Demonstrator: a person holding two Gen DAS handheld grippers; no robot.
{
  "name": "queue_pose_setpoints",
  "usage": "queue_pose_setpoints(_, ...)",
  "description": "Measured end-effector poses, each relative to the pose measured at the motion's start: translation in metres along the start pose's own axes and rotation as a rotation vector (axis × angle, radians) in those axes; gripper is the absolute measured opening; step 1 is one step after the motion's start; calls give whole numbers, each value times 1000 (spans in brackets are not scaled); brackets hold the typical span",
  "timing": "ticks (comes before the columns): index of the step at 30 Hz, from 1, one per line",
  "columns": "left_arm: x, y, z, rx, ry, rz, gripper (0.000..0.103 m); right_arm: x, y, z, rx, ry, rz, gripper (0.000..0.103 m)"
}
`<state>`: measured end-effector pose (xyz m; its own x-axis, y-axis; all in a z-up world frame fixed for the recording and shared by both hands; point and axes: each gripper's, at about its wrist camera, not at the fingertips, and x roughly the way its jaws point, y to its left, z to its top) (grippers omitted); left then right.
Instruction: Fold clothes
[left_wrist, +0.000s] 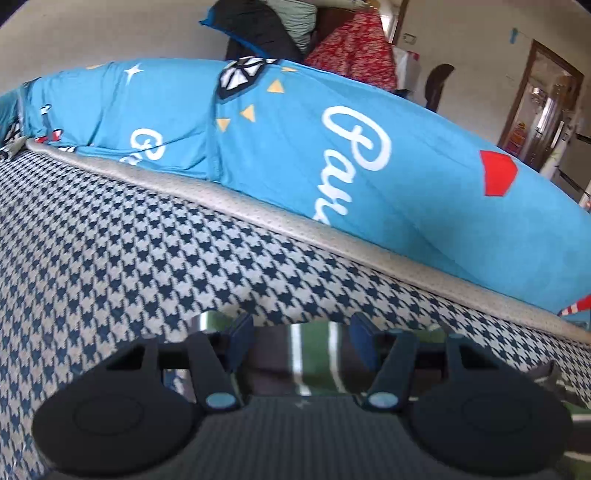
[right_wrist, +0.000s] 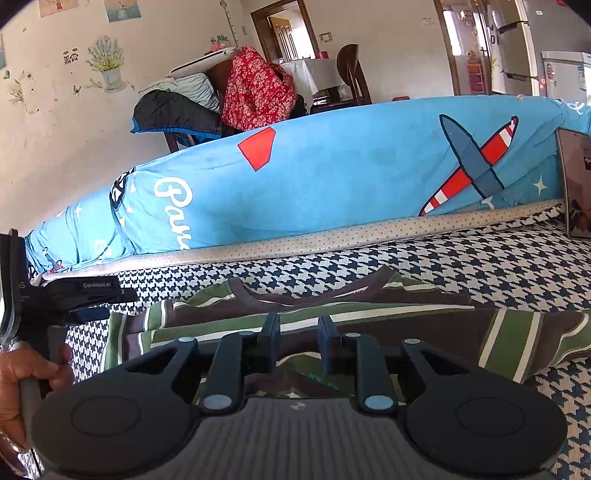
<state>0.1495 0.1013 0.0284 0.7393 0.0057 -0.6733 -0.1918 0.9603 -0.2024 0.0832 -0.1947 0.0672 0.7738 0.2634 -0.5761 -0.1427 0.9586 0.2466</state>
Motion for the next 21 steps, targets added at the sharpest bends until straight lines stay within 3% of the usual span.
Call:
queue_pose_setpoints(9,35,-45,2,181,77,-224,55,3,-4,0,-2,19,-5,22)
queue_pose_setpoints(16,62,-60,3,297,121,-294,53,7,-9,1,-3,28,-13,22)
queue_pose_setpoints(21,77,-74,-2,430,144,-293,53,10,-10,1,-6,39,-17,23)
